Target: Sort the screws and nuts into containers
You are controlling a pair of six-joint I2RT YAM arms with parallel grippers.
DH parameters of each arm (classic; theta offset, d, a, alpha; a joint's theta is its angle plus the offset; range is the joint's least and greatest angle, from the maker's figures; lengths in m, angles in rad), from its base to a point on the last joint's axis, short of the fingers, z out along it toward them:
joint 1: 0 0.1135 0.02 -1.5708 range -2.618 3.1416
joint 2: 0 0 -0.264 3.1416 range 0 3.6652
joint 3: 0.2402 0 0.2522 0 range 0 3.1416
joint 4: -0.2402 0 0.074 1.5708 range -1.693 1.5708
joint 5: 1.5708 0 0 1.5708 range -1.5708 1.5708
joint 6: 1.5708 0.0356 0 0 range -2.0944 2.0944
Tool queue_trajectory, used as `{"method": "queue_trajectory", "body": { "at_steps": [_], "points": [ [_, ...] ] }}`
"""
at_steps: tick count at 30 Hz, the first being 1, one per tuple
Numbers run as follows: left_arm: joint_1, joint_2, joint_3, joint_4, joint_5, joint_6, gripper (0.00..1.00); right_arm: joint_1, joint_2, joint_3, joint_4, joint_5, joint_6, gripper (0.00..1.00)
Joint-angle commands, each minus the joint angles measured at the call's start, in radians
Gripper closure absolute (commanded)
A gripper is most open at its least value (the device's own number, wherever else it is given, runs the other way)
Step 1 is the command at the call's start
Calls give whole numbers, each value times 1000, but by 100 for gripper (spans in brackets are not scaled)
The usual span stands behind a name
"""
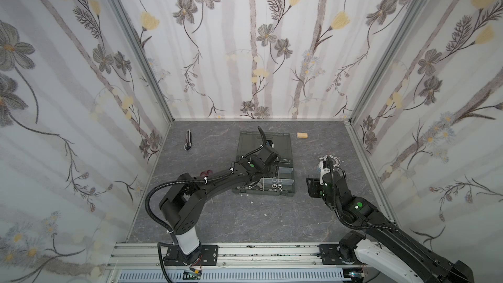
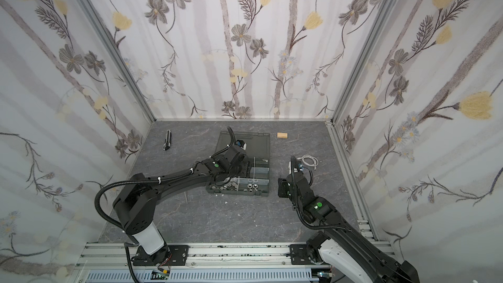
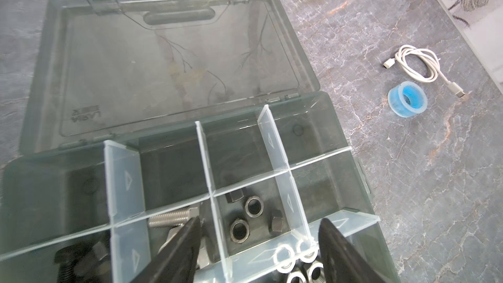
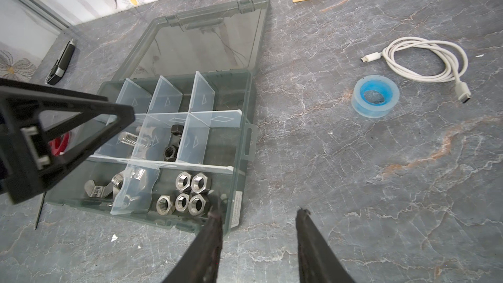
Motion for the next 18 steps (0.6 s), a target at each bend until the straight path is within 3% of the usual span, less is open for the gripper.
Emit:
{"method": "queue_trajectory", "body": {
  "at_steps": [1,5,10,15,18],
  "points": [
    [6,-95,-78,92,-122,2,28,-9,-4,11,6,59,-11,54],
    [36,-285,-229,173,-237,15,26,-28,-21,33,28,130,-55,52],
    [156,-608,-461,280,-376,43,20,-75,-75,29,179,228,-181,46],
    [304,-879,-683,384,-537,152,0,-151,-135,-72,448,308,-333,21],
    [393,-987,-848,560,-572,247,0,-205,-172,-191,679,345,-435,4]
  ]
}}
